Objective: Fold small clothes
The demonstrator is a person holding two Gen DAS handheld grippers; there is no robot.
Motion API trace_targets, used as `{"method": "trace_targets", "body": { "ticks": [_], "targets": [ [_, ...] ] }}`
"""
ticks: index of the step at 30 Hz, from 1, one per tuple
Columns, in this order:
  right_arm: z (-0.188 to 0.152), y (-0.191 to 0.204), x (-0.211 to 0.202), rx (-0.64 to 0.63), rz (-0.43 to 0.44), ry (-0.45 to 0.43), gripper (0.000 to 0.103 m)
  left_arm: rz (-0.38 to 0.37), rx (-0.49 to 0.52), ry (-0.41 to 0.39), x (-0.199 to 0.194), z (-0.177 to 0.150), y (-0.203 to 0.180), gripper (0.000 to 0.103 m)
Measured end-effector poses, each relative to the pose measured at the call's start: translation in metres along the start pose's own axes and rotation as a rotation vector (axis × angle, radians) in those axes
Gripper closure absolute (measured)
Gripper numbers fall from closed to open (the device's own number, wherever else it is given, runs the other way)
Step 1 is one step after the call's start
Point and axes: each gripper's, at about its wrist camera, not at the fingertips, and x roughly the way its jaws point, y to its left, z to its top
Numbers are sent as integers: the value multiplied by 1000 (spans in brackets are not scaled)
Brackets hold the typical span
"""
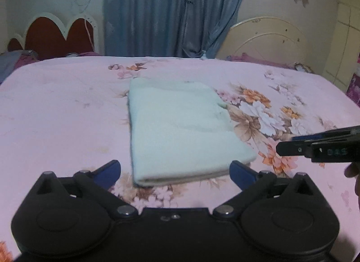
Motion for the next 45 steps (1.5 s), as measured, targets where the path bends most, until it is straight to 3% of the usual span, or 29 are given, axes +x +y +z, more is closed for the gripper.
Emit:
{"method": "trace_targets", "body": {
  "ticks": [1,2,10,14,27,35,45],
  "targets": [
    [-2,0,-6,2,-27,-11,9,6,-6,7,-4,-1,-2,0],
    [-5,2,-12,-6,-38,-35,1,15,-16,14,-8,-2,-4,0],
    [-25,15,-59,-21,-75,-83,0,3,-38,-13,-53,-9,-23,0],
    [-37,26,-92,-33,-112,-105,0,-5,-7,-41,-80,-13,-35,0],
    [-78,51,-203,-49,-170,-196,0,-18,-35,-127,-176,-41,-54,0],
    [-100,63,-238,-46,-181,-223,0,-25,-103,-120,-211,-58,-57,0],
    [-107,70,-254,-57,-188,-251,0,-18,-75,-162,-224,-61,-65,0]
  ]
}}
